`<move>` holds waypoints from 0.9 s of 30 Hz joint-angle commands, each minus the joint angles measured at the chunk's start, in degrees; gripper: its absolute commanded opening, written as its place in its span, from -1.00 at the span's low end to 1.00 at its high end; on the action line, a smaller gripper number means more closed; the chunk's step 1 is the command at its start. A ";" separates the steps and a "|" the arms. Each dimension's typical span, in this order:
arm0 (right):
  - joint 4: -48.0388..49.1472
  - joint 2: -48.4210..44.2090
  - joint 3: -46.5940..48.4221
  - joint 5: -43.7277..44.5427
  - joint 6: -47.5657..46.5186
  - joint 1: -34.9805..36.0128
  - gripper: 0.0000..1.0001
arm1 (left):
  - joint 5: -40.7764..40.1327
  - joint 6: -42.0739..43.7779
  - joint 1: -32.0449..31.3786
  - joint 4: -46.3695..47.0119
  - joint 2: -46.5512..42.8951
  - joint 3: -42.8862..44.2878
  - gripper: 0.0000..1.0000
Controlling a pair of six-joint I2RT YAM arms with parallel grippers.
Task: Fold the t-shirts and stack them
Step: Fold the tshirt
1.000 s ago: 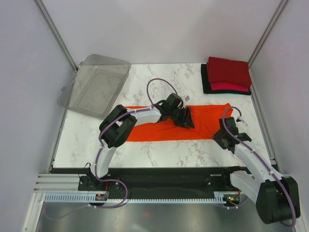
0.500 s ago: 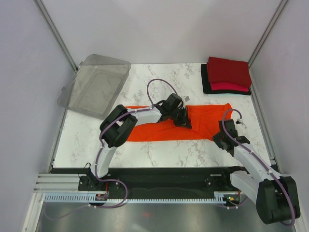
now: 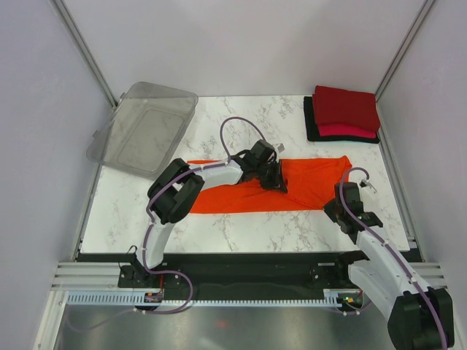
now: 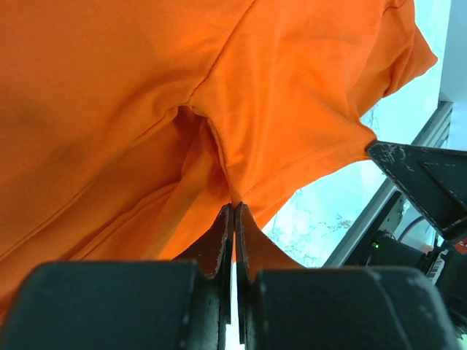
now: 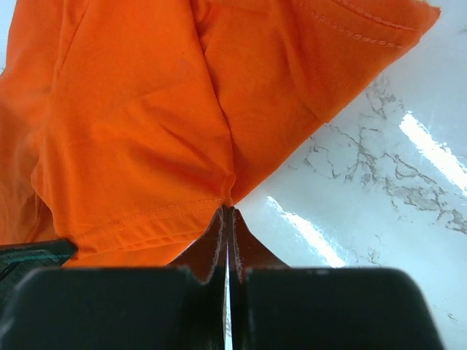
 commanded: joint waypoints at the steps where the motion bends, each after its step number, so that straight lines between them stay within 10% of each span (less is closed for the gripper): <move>1: -1.06 -1.36 0.76 2.18 -2.10 -0.23 -1.00 | -2.00 1.25 -0.33 -1.89 -2.96 1.60 -0.95; 27: 1.92 -10.77 -3.99 -0.28 -7.38 -0.05 -1.00 | -1.56 -0.15 -0.50 -3.56 -3.84 -2.18 -0.95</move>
